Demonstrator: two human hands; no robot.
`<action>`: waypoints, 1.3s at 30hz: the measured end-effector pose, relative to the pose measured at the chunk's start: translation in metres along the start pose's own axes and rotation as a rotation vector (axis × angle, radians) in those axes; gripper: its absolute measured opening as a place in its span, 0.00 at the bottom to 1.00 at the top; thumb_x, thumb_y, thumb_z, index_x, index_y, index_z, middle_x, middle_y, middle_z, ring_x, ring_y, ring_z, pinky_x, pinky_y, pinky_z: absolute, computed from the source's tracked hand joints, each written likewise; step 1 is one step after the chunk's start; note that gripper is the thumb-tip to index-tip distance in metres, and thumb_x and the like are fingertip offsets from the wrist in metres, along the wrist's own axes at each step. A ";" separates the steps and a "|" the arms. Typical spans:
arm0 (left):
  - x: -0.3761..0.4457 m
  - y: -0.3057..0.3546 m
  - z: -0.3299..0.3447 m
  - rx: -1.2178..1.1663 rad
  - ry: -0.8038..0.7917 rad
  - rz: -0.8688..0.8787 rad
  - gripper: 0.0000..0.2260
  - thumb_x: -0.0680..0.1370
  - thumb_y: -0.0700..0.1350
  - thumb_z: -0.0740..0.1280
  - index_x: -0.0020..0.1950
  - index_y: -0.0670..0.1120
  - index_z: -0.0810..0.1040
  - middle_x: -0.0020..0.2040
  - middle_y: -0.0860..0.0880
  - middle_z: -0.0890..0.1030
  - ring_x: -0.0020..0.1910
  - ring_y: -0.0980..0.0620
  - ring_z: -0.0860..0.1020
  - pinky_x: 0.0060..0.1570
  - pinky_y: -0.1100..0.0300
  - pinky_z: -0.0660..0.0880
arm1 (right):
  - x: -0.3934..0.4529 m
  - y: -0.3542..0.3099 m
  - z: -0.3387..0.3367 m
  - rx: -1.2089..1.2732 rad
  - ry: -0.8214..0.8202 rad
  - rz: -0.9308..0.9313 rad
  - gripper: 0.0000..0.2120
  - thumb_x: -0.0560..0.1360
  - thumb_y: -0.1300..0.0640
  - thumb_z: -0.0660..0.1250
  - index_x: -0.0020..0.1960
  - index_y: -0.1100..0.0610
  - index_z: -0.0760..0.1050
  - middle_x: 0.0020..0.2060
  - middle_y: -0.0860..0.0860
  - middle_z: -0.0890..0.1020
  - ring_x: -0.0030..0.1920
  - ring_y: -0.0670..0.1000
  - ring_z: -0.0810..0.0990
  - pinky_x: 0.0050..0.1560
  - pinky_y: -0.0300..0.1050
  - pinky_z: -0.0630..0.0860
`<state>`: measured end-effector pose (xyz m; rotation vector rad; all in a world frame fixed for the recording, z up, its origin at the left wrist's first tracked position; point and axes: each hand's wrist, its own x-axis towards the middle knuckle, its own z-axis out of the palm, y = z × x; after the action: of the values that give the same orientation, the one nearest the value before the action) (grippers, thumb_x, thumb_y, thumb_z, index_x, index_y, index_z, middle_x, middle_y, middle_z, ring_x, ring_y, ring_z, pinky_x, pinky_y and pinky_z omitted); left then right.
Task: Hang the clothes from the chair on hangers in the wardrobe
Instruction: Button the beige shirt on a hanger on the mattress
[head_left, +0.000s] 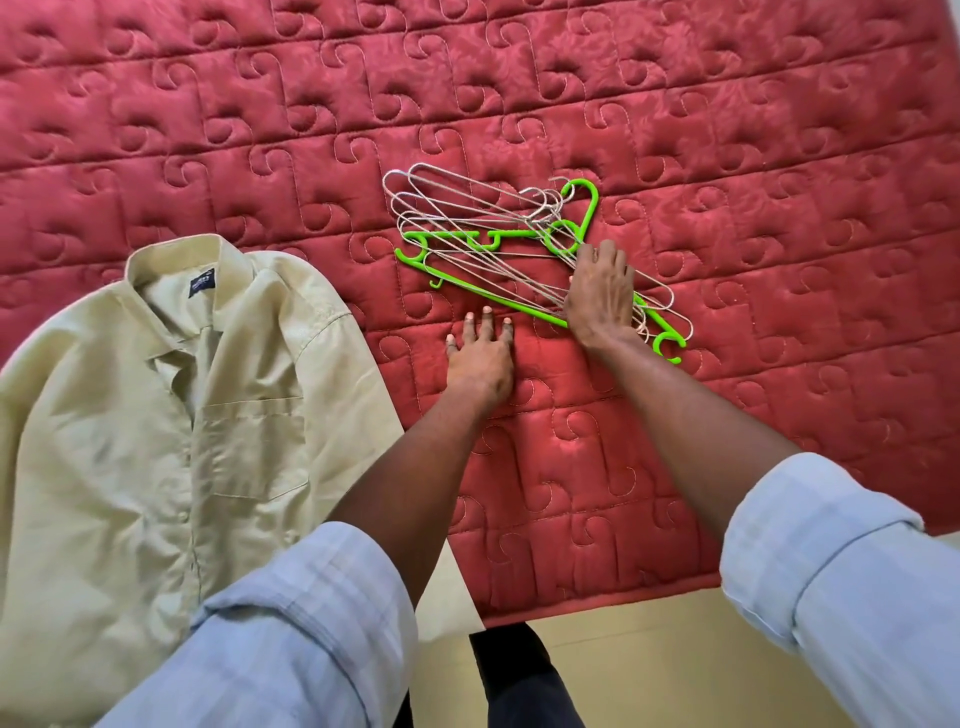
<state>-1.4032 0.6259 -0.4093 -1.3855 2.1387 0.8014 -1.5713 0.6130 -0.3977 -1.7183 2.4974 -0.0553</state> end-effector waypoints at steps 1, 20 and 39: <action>0.000 0.000 0.000 -0.001 -0.001 -0.002 0.34 0.80 0.44 0.63 0.81 0.49 0.47 0.81 0.44 0.42 0.79 0.39 0.42 0.75 0.36 0.48 | 0.001 0.001 0.000 0.007 -0.012 0.008 0.14 0.75 0.66 0.59 0.59 0.60 0.72 0.56 0.60 0.74 0.55 0.60 0.74 0.54 0.54 0.71; -0.055 -0.029 -0.025 -0.611 0.600 0.029 0.15 0.72 0.36 0.62 0.58 0.40 0.79 0.58 0.41 0.78 0.57 0.42 0.77 0.60 0.48 0.73 | -0.017 0.002 -0.052 1.404 -0.794 0.276 0.09 0.80 0.65 0.61 0.56 0.60 0.78 0.34 0.50 0.80 0.18 0.40 0.59 0.17 0.31 0.51; -0.181 -0.340 -0.041 -0.599 0.888 -0.192 0.15 0.76 0.58 0.66 0.42 0.48 0.85 0.35 0.49 0.83 0.40 0.48 0.81 0.47 0.52 0.68 | -0.105 -0.304 -0.029 0.897 -0.932 -0.177 0.08 0.78 0.60 0.68 0.47 0.65 0.81 0.33 0.53 0.82 0.26 0.45 0.75 0.28 0.36 0.70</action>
<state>-1.0234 0.6066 -0.3352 -2.5999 2.3865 0.8901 -1.2550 0.6013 -0.3335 -1.1478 1.3149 -0.2670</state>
